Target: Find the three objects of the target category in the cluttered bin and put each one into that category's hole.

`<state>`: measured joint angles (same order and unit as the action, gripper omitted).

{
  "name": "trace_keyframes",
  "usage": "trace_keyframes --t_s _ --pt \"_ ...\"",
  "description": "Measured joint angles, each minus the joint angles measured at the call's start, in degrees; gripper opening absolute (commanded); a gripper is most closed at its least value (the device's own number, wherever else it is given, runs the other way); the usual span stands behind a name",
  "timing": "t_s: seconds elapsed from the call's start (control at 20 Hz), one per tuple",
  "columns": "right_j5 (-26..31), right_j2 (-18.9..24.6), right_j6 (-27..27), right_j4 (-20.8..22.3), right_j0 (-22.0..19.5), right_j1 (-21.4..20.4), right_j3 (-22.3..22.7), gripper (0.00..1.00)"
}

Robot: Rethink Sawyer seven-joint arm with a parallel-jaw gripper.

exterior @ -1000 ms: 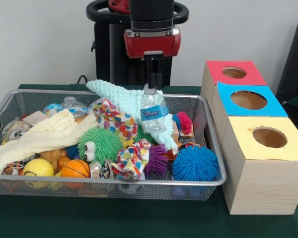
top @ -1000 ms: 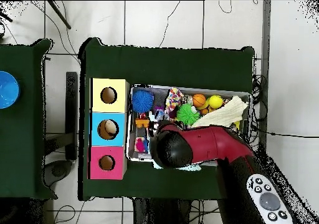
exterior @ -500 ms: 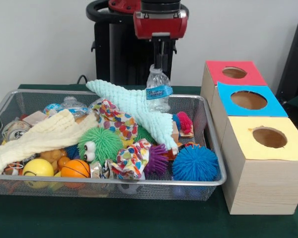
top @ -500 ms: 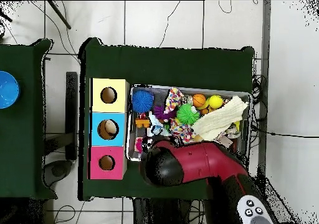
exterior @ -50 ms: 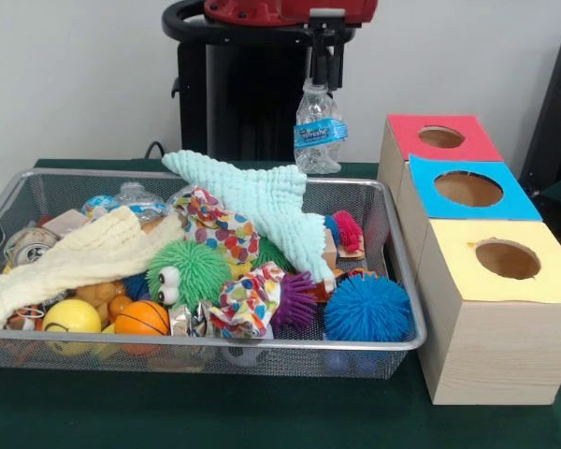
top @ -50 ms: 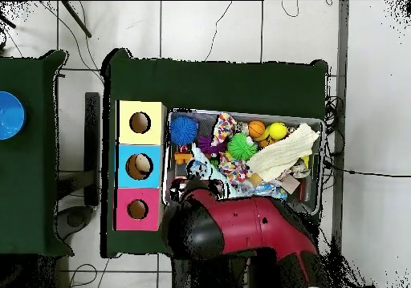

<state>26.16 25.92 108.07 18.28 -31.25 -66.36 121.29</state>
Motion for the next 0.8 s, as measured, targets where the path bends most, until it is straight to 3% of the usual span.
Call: trace_keyframes --t_s 0.8 --pt "0.0 -4.8 0.0 -3.2 6.4 -2.8 0.6 0.0"
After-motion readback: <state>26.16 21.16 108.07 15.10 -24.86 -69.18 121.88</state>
